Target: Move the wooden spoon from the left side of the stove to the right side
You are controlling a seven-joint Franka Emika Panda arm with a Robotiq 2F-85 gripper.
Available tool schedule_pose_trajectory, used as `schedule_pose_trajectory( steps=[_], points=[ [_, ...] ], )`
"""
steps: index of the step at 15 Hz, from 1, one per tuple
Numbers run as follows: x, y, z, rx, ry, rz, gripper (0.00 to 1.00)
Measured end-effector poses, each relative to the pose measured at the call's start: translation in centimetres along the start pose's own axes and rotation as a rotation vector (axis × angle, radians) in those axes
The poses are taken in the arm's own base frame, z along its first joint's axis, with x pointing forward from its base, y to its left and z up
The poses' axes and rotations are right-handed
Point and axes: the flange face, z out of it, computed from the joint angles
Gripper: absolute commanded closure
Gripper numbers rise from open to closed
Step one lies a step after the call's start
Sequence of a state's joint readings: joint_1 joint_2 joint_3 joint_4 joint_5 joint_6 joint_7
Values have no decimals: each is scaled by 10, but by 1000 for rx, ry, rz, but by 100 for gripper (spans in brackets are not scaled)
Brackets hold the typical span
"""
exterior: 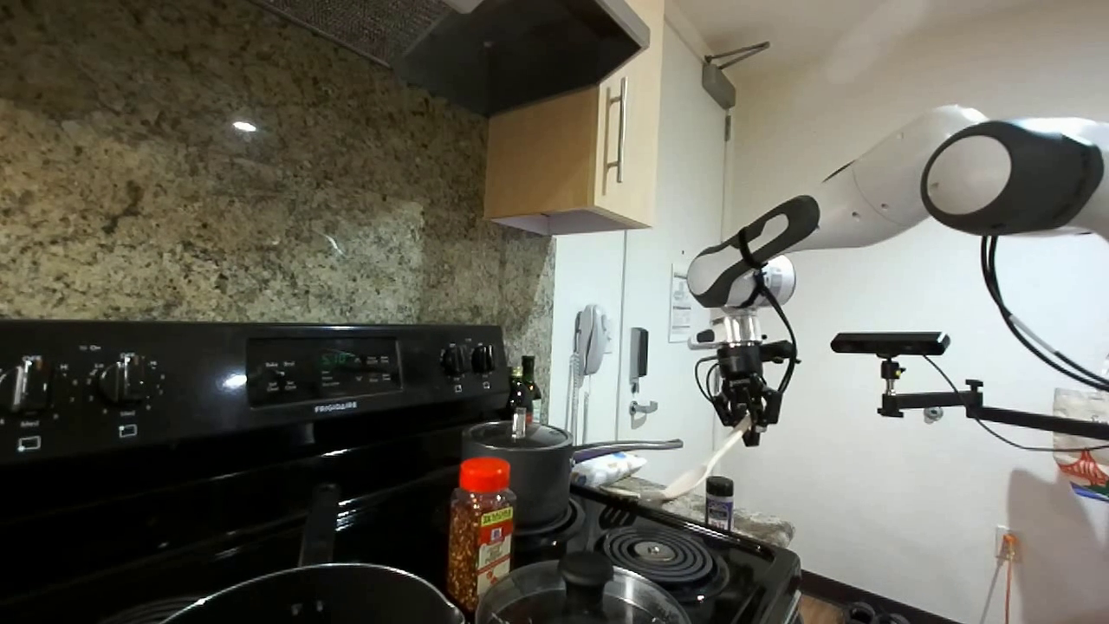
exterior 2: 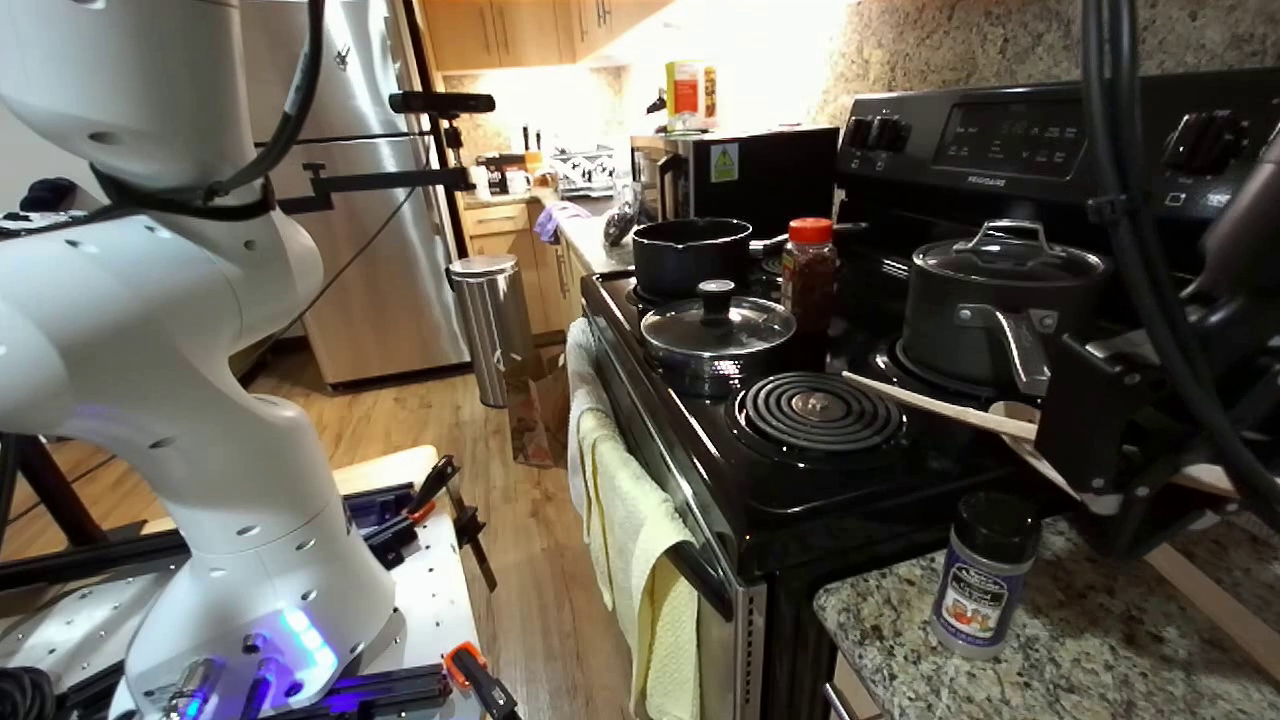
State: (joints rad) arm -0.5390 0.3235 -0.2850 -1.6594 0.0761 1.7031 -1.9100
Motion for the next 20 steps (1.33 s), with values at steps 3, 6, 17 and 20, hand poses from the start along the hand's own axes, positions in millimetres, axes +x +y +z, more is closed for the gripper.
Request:
schedule_pose_trajectory(
  steps=[3, 6, 17, 20],
  points=[
    [-16, -1, 7, 0, 20, -20, 98],
    [-18, 1, 19, 32, 31, -20, 91],
    [-2, 24, 43, 18, 25, -148, 98],
    [3, 39, 51, -49, 35, -197, 98]
  ],
)
